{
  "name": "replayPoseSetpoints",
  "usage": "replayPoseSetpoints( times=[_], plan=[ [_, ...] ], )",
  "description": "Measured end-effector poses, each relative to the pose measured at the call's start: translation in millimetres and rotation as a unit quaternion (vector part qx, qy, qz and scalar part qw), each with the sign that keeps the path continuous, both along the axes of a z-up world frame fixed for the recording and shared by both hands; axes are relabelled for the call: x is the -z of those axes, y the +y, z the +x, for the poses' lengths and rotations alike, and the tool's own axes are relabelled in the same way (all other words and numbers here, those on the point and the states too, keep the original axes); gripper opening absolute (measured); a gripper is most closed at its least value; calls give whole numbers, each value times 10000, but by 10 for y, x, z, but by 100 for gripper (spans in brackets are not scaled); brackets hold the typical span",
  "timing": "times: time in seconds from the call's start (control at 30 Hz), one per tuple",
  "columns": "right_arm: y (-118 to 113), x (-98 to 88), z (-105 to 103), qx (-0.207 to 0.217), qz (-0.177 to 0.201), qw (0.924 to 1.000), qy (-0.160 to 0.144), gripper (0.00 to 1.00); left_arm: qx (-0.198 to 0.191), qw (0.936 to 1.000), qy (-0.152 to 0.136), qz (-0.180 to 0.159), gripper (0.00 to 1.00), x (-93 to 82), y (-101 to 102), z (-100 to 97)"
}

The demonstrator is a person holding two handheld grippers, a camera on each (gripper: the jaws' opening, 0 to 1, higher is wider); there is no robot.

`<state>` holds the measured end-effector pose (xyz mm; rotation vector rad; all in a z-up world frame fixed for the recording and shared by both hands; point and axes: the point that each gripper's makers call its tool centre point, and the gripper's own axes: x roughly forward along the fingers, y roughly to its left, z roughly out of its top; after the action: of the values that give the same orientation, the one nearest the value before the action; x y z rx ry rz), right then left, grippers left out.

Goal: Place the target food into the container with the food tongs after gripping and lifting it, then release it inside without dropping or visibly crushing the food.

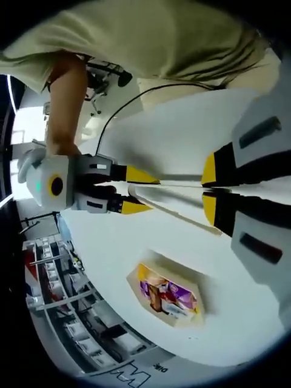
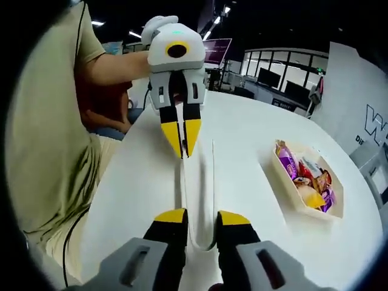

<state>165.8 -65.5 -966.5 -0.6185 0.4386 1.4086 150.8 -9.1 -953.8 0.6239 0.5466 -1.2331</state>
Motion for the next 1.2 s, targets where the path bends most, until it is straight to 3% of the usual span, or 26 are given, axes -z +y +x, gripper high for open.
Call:
replayPoseSetpoints(
  times=[1.2],
  plan=[
    [12,88,150,38,-104,9999,-51,13,-183,9998,39,41,2,70,17,135]
  ],
)
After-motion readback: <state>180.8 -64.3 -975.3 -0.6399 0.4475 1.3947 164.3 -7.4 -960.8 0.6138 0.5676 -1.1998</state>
